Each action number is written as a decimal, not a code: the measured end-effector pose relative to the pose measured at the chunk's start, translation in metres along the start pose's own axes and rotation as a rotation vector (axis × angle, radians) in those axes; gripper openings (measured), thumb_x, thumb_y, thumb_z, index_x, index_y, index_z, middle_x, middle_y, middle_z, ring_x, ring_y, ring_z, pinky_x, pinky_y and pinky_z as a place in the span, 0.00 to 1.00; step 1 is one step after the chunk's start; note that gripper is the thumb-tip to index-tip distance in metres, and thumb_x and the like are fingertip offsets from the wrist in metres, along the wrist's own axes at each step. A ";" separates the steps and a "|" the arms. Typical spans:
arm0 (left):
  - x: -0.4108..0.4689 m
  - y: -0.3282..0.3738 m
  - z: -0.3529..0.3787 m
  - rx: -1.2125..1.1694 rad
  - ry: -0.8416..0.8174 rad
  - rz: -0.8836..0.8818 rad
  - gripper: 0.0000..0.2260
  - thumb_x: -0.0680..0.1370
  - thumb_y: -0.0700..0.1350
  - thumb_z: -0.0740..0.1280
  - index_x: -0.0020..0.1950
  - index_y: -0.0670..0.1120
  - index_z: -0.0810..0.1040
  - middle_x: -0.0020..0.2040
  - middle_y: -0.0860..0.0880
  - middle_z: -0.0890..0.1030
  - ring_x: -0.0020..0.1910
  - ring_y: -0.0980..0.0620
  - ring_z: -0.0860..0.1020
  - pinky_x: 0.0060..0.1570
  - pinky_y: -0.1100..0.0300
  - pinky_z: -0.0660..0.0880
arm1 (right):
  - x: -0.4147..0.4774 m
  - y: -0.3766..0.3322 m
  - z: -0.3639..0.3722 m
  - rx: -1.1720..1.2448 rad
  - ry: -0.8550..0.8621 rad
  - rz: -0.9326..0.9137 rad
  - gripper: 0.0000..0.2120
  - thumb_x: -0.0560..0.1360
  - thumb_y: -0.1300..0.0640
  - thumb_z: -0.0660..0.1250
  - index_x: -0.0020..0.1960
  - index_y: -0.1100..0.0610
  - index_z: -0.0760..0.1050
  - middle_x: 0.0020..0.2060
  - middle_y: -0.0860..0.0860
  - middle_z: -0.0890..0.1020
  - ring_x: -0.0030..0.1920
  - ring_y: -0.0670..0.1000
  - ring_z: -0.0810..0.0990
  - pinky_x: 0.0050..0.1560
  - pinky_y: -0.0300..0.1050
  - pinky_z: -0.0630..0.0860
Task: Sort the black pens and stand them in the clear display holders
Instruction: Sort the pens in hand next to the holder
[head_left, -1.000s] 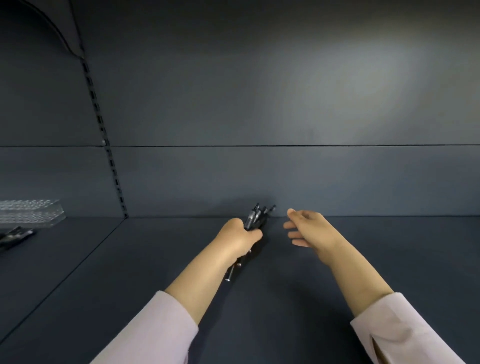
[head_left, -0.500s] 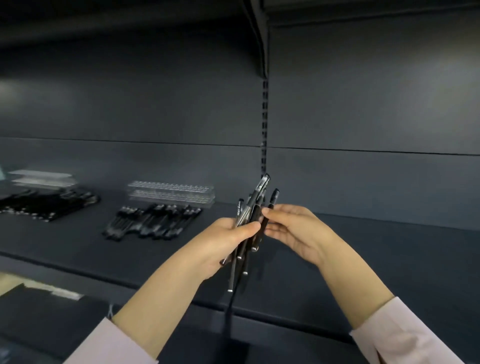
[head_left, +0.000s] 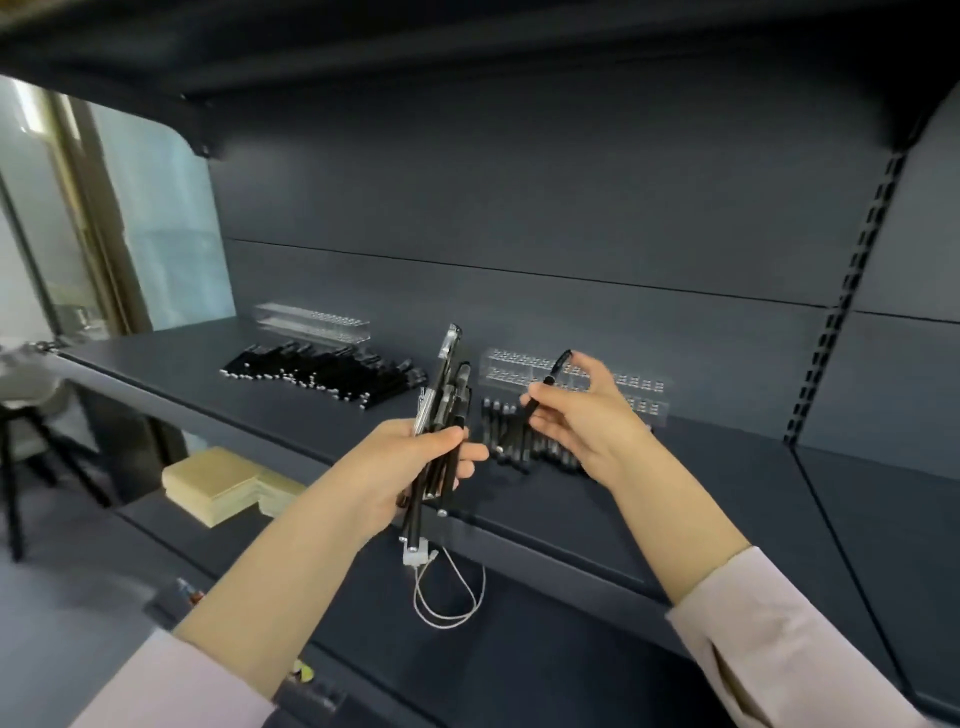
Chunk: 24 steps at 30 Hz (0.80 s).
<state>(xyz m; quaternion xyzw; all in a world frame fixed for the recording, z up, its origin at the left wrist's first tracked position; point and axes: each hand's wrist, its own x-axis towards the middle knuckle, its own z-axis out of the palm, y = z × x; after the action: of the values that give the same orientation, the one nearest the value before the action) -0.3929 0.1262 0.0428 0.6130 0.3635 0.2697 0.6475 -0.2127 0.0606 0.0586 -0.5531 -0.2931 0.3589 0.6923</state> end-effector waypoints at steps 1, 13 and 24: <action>0.008 -0.001 -0.016 0.002 0.015 -0.006 0.09 0.81 0.44 0.65 0.57 0.41 0.79 0.47 0.49 0.87 0.40 0.58 0.84 0.38 0.65 0.78 | 0.013 0.001 0.013 -0.010 0.010 -0.001 0.35 0.75 0.67 0.68 0.74 0.49 0.56 0.41 0.56 0.83 0.36 0.49 0.79 0.37 0.39 0.79; 0.127 0.023 -0.172 0.048 0.133 -0.002 0.07 0.82 0.47 0.64 0.56 0.48 0.80 0.48 0.55 0.86 0.52 0.55 0.80 0.41 0.59 0.75 | 0.182 0.031 0.174 -0.130 0.031 -0.022 0.34 0.74 0.67 0.70 0.70 0.47 0.57 0.47 0.57 0.80 0.34 0.48 0.80 0.43 0.43 0.82; 0.244 0.034 -0.265 -0.018 0.049 0.013 0.06 0.79 0.44 0.68 0.53 0.46 0.83 0.45 0.50 0.85 0.40 0.56 0.83 0.37 0.60 0.78 | 0.261 0.070 0.254 -0.492 0.139 0.046 0.28 0.74 0.64 0.70 0.65 0.49 0.59 0.52 0.59 0.80 0.28 0.50 0.81 0.28 0.36 0.78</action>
<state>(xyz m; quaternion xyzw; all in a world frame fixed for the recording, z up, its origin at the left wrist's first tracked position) -0.4582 0.4825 0.0461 0.6029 0.3728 0.2919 0.6422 -0.2797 0.4251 0.0471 -0.7348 -0.3106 0.2538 0.5470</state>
